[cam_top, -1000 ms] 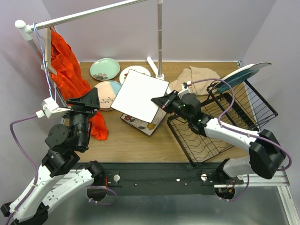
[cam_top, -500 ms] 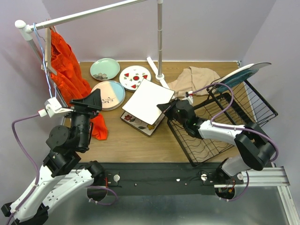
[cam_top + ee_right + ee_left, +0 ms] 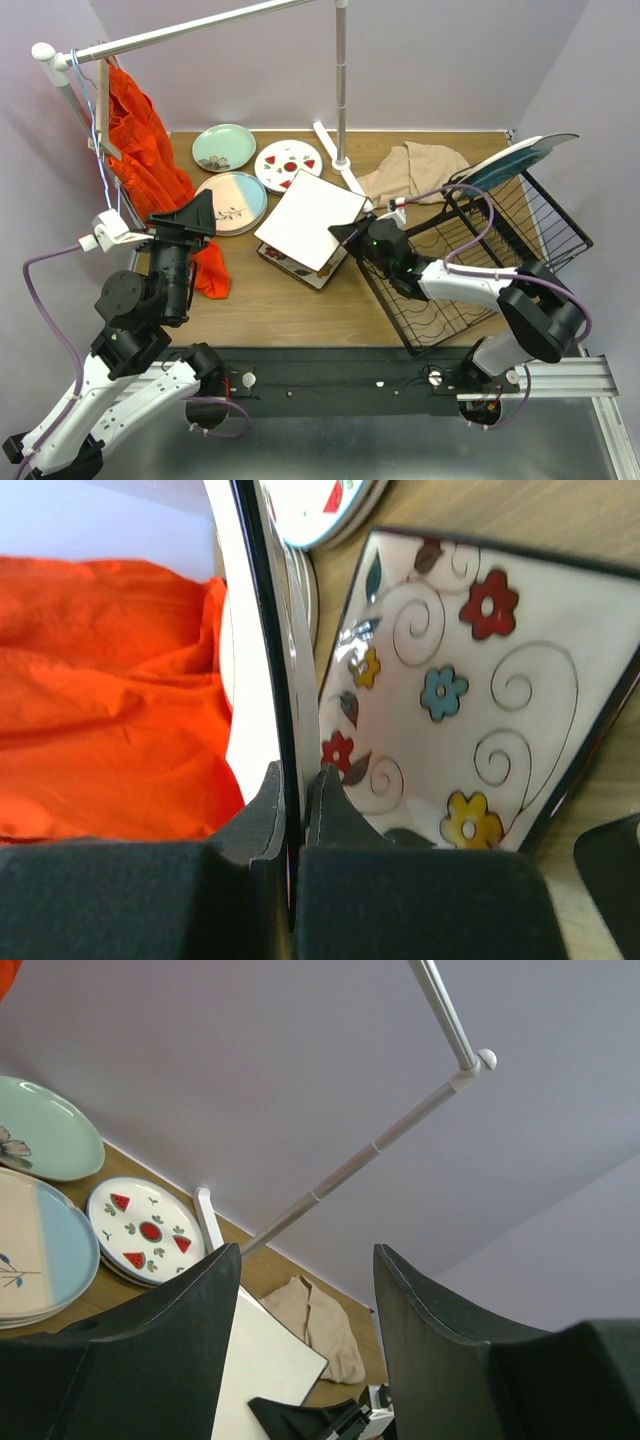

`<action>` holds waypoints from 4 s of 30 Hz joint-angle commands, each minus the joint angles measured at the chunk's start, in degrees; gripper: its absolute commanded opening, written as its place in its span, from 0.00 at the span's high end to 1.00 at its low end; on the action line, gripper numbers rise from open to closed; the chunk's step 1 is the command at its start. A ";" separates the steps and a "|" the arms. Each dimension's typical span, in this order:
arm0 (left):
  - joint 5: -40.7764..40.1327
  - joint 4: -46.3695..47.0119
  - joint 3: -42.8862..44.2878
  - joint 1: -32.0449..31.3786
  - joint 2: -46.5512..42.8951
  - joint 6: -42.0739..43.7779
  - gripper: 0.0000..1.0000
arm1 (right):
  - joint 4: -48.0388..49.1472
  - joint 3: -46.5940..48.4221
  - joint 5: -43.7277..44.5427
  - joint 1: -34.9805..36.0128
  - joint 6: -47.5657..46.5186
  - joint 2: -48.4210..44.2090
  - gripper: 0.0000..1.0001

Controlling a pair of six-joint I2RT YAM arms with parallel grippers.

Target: Unload the plates from the dish rack

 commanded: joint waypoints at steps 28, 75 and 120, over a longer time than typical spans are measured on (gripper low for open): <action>0.76 0.81 -0.07 0.13 0.54 1.75 0.36 | 7.28 6.55 12.80 4.32 10.92 7.85 0.99; 1.91 2.48 -1.22 0.04 2.74 0.44 0.36 | -5.99 7.61 4.80 1.68 11.53 6.09 0.59; 2.35 3.36 -2.80 0.04 2.48 -0.44 0.36 | -38.69 20.09 7.88 1.68 10.83 10.66 0.40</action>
